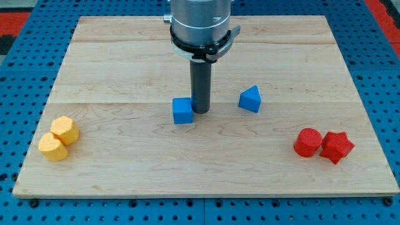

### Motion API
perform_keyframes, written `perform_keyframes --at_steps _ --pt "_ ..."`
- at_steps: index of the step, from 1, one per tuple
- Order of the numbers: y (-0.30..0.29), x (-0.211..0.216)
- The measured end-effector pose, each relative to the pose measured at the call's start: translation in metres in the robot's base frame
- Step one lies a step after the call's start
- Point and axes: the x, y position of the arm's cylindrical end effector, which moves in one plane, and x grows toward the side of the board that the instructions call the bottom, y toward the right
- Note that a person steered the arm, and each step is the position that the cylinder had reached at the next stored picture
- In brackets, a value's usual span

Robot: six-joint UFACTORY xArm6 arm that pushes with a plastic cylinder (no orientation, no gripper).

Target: Move the blue cube towards bottom center of the board

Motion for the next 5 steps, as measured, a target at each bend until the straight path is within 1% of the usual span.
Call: perform_keyframes --at_steps 1,2,3,4,5 --pt "-0.025 -0.042" --pt "-0.056 0.005" --pt "0.025 0.075" --pt "0.008 0.05" --pt "0.062 0.01"
